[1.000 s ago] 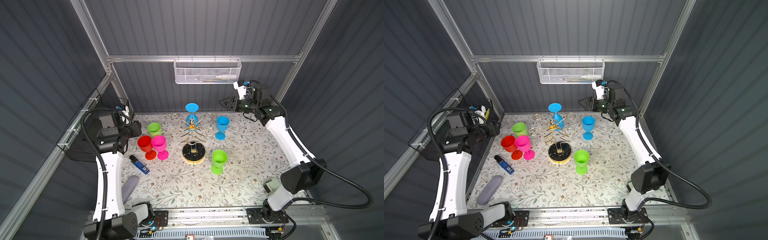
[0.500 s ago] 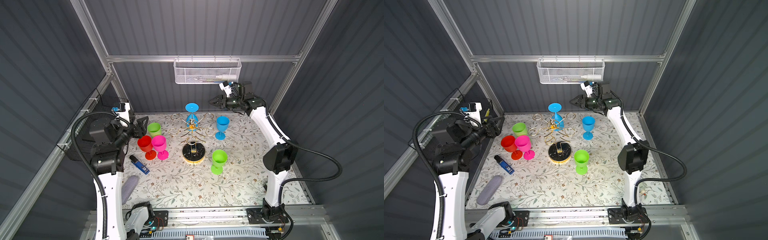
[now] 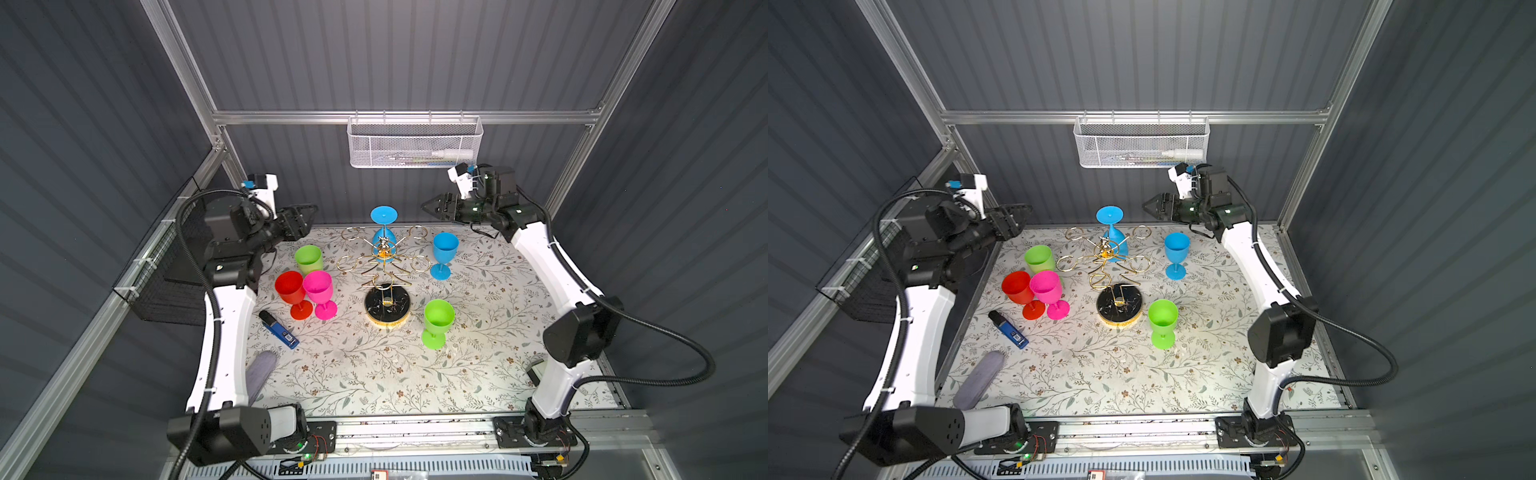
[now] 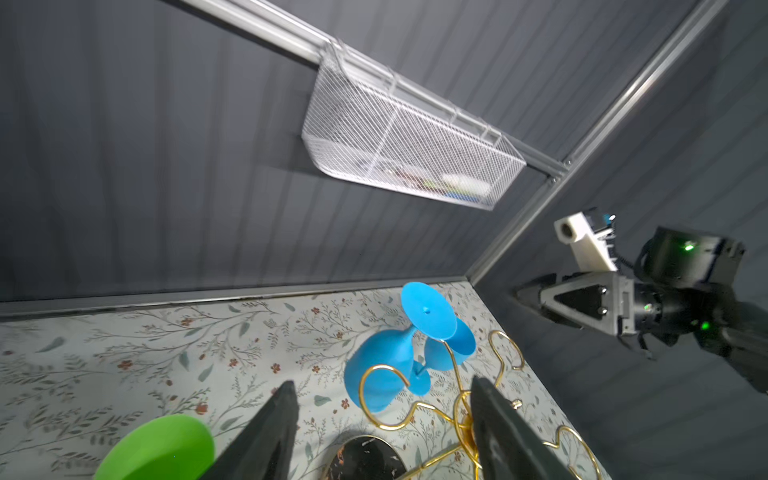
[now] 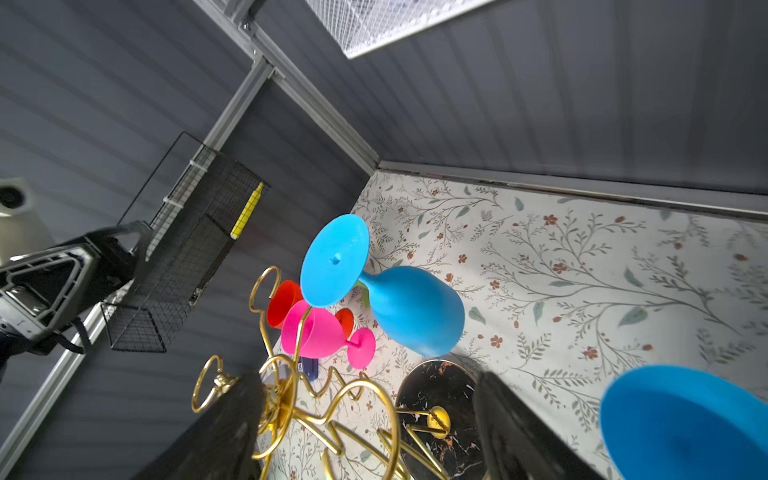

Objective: Take the wine glass off the wine glass rack

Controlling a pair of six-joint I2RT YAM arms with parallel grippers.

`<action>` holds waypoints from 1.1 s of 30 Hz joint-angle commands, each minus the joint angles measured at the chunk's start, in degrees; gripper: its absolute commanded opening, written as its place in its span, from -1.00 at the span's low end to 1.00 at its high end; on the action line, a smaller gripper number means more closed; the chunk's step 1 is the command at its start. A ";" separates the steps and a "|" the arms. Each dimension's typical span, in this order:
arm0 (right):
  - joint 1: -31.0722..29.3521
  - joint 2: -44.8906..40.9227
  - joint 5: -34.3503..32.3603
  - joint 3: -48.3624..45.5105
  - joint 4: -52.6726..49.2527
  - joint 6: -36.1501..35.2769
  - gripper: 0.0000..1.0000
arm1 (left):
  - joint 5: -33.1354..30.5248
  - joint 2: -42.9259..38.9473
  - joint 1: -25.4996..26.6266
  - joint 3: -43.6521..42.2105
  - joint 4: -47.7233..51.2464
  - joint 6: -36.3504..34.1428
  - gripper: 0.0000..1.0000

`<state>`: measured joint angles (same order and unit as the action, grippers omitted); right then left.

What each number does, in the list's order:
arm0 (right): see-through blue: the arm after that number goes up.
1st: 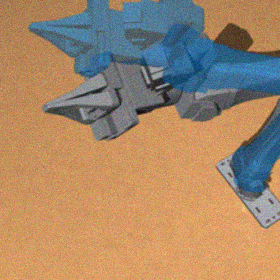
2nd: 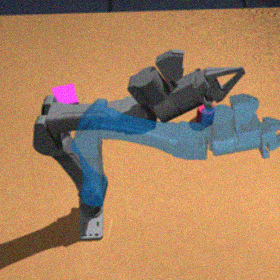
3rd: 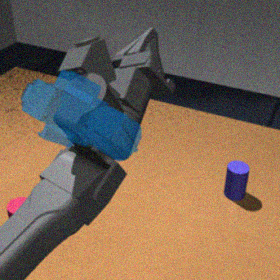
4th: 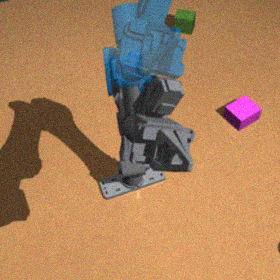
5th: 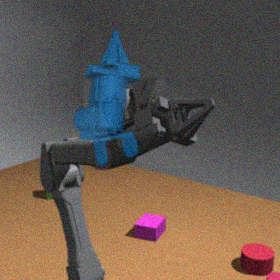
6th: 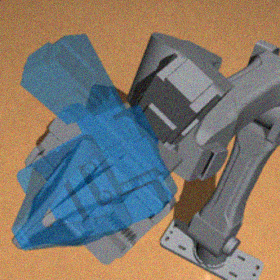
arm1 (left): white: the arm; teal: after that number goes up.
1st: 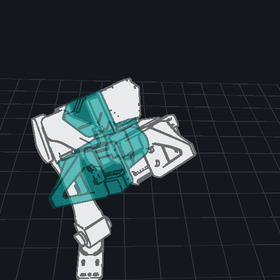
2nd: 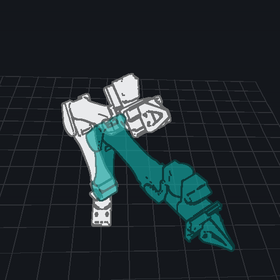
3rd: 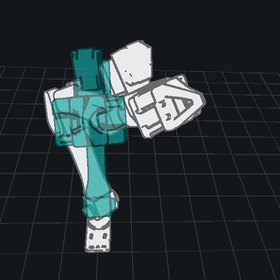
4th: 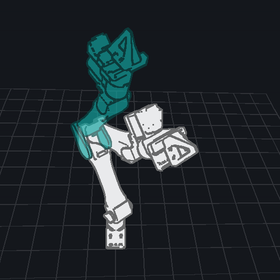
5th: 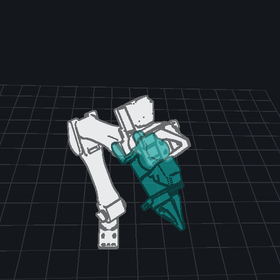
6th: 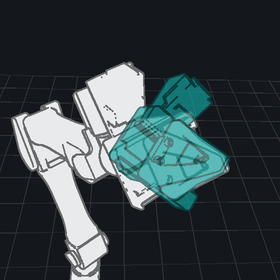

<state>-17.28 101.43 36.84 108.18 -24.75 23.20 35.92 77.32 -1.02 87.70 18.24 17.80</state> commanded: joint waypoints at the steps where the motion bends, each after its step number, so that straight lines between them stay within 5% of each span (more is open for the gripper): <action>1: 0.40 -7.78 -8.37 -6.37 7.14 -2.59 0.91 | -1.04 4.98 4.03 5.27 2.74 0.24 0.34; 9: 0.59 -24.54 -19.59 -21.21 10.06 -7.11 0.98 | -4.04 21.72 7.61 20.87 11.10 -2.37 0.29; 15: 0.67 -29.88 -21.46 -24.80 6.65 -8.95 0.98 | -3.30 33.42 10.13 34.44 20.92 -6.13 0.26; 33: 0.67 -32.36 -21.90 -27.67 4.51 -9.14 0.98 | 1.70 41.24 12.40 42.29 25.18 -7.00 0.12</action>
<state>-16.80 70.00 15.16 80.66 -19.86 14.87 35.70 118.32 10.96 128.25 42.33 11.53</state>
